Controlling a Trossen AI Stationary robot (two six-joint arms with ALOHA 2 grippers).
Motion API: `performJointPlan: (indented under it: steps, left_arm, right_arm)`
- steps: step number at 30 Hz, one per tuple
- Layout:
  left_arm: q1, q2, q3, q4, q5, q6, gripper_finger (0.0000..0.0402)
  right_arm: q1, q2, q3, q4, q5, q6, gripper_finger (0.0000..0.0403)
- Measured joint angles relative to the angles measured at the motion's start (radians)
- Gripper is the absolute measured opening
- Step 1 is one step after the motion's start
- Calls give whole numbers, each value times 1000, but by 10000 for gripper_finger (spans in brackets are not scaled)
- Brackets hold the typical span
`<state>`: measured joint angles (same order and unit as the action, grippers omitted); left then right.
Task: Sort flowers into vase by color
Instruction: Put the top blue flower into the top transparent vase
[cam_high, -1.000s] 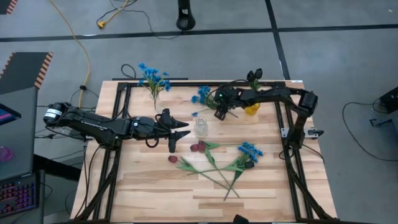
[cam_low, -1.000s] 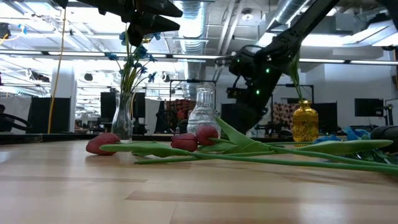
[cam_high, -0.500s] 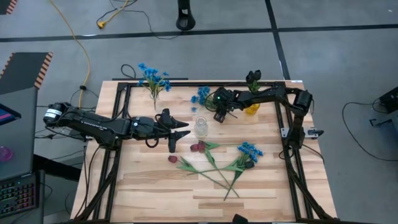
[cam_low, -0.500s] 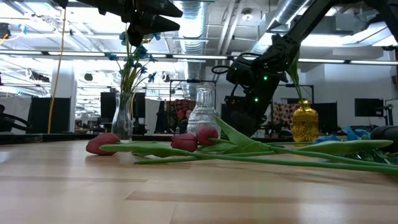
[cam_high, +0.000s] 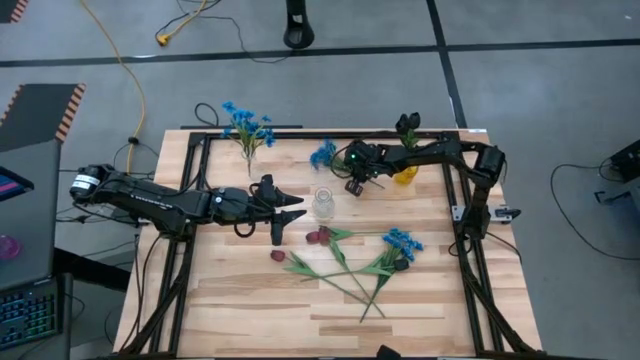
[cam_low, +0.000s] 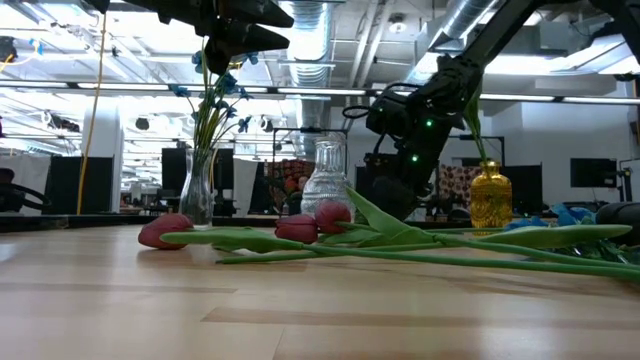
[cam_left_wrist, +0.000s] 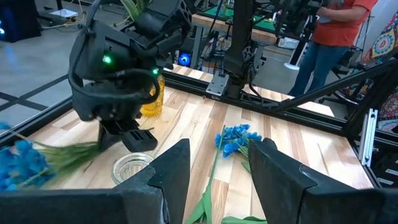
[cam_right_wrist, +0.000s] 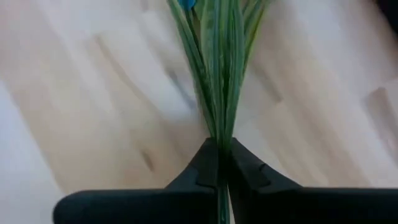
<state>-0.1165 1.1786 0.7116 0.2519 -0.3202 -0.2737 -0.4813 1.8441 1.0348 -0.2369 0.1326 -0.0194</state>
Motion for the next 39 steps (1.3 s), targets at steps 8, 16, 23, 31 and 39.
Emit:
performJointPlan:
  steps: [8,16,23,31,39]
  left_arm:
    - [0,-1,0,7,-5,26,150]
    - [0,-1,0,19,-6,27,150]
    - [0,-2,0,67,-5,53,150]
    - [0,-2,0,132,-5,64,150]
    - [1,-1,0,244,-8,140,150]
  right_arm:
    - [7,-138,0,-39,-3,20,49]
    - [26,-335,0,-40,-3,28,46]
    - [64,-507,1,-35,-4,46,46]
    - [141,-648,1,54,-5,45,47]
    - [255,-659,2,200,-9,7,47]
